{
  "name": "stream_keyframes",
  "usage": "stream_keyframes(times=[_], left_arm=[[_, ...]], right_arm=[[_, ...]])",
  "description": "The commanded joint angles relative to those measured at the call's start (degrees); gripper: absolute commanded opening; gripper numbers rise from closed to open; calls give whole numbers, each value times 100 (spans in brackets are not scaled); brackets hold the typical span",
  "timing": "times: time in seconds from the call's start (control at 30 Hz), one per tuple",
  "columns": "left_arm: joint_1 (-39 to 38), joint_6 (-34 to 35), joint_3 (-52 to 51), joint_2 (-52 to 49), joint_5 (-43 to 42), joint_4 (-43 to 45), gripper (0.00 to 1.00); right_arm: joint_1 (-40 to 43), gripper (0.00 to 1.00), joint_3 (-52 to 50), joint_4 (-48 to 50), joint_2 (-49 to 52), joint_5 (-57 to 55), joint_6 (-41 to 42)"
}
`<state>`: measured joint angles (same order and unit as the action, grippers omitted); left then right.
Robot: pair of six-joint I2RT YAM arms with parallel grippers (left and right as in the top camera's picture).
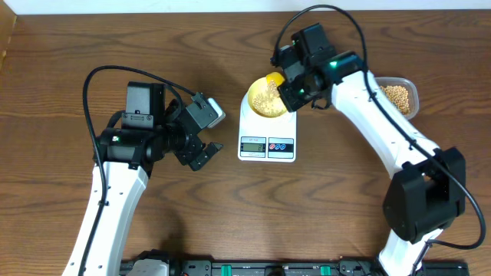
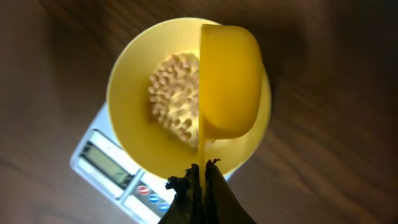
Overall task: Scoop item into bowl and weigh 50g on scale
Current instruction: 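Tip the scoop to pour soybeans into the yellow bowl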
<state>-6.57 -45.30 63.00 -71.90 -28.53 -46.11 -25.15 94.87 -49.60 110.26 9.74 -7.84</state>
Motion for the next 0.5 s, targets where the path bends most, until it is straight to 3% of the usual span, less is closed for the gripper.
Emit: stream_keyframes(times=[0.0,0.17,0.47], left_arm=[[17,-74,-13,4,11,-17,95],[17,-74,-13,4,11,-17,95],[17,-76,-13,4,11,-17,95]], right_arm=[[-195,1,155,68,66,-684,-669],[-334,1,155,149,66,-765,-1084],[-376,1,214,221,11,-916,-894]])
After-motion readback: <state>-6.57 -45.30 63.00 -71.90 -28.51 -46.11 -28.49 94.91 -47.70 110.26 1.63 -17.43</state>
